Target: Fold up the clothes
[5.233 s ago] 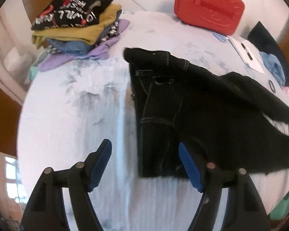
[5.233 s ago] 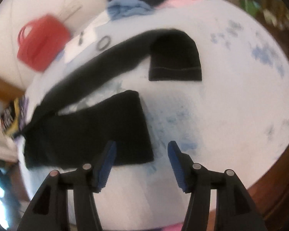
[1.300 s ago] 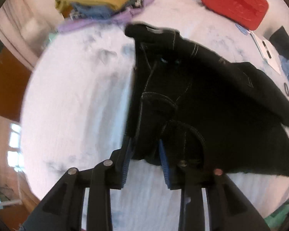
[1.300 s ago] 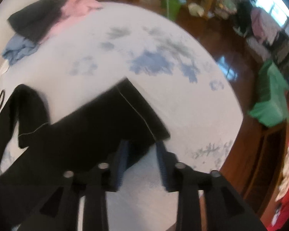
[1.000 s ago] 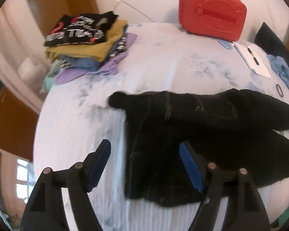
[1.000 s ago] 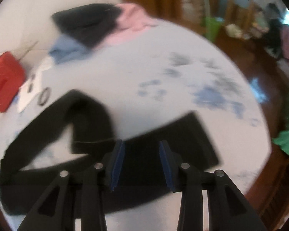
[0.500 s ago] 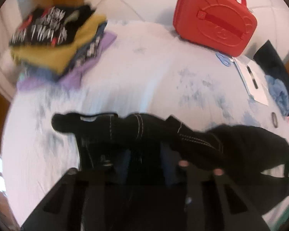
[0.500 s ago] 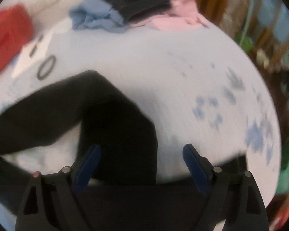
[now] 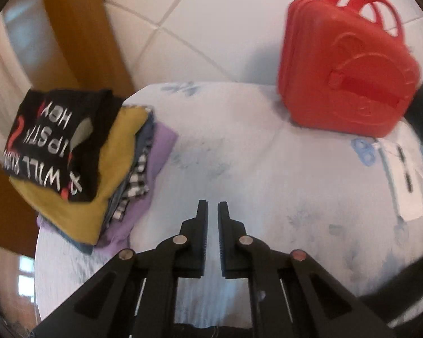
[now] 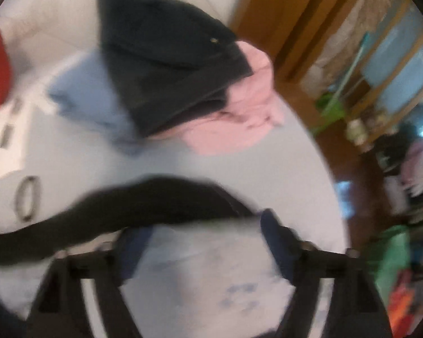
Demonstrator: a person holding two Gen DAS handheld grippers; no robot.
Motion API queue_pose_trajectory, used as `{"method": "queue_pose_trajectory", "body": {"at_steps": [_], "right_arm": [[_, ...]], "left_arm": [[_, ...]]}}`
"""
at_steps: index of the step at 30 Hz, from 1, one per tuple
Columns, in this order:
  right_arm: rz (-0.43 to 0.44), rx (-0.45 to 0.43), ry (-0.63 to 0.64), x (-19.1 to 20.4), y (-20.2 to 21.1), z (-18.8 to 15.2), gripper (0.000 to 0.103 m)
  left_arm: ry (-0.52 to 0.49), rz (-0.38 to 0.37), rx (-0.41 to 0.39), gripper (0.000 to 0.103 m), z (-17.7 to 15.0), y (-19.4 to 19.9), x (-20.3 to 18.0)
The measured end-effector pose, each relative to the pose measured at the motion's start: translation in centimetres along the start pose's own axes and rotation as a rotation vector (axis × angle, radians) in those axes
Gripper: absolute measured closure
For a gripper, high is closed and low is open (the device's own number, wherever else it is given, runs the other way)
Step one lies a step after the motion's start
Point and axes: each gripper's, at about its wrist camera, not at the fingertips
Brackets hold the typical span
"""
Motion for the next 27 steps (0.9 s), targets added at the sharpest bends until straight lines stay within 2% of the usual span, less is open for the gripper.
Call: {"method": "queue_pose_trajectory", "body": {"at_steps": [1,2,3,4,5,8,11,18,19,20,21,24,27], "right_arm": [[0.021,-0.017,-0.024,-0.3,0.5,-0.1,0.024],[0.042,-0.035,-0.047,-0.6,0.9,-0.2,0.024],[0.063,-0.052,-0.071,-1.0,1.4,-0.2,0.024],[0.087,-0.069,-0.095,-1.3,1.9,-0.4,0.024],[0.12,-0.084,-0.118,-1.6,2.4,-1.1,0.024],[0.177,-0.094,-0.141,-2.0,3.2,-3.5,0.024],[0.245,-0.06,-0.167,-2.2,3.1,-5.8,0.023],[0.555,0.075,-0.291,-0.5,2.8,-9.7,0.023],[0.58,0.093,-0.304,0.0,2.6,-10.0,0.023],[0.581,0.105,-0.317,0.4,2.1,-9.9,0.023],[0.583,0.116,-0.331,0.8,1.7,-9.9,0.023],[0.586,0.151,-0.371,2.0,0.4,-9.8,0.023],[0.59,0.186,-0.412,3.2,-0.9,-9.7,0.023]], "left_arm": [[-0.012,-0.004,0.001,0.078,-0.3,0.5,0.1],[-0.02,-0.008,-0.003,0.057,-1.0,1.2,0.2],[-0.024,-0.009,-0.006,0.045,-1.9,1.7,0.2],[-0.028,-0.004,-0.014,0.029,-3.0,2.4,0.6],[-0.032,0.0,-0.022,0.026,-4.2,3.2,0.9],[-0.045,-0.021,-0.007,0.026,-7.3,4.7,1.6],[-0.057,-0.037,0.012,0.026,-10.2,6.0,1.7],[-0.03,-0.033,0.029,0.025,-14.1,7.6,1.3],[-0.033,-0.035,0.03,0.015,-14.4,7.7,1.0],[-0.042,-0.042,0.03,0.002,-14.5,7.7,0.7],[-0.047,-0.047,0.028,0.0,-14.5,7.6,0.4],[-0.034,-0.065,0.032,0.0,-13.9,6.5,-0.5],[0.026,-0.079,0.08,0.0,-13.2,4.3,-1.0]]}}
Point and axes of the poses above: each gripper's, at about its wrist camera, not at the fingertips, and y roughly against the way its jaws point, x to its left, z to its top, and after that the axes turned 3 degrees about x, right-handed
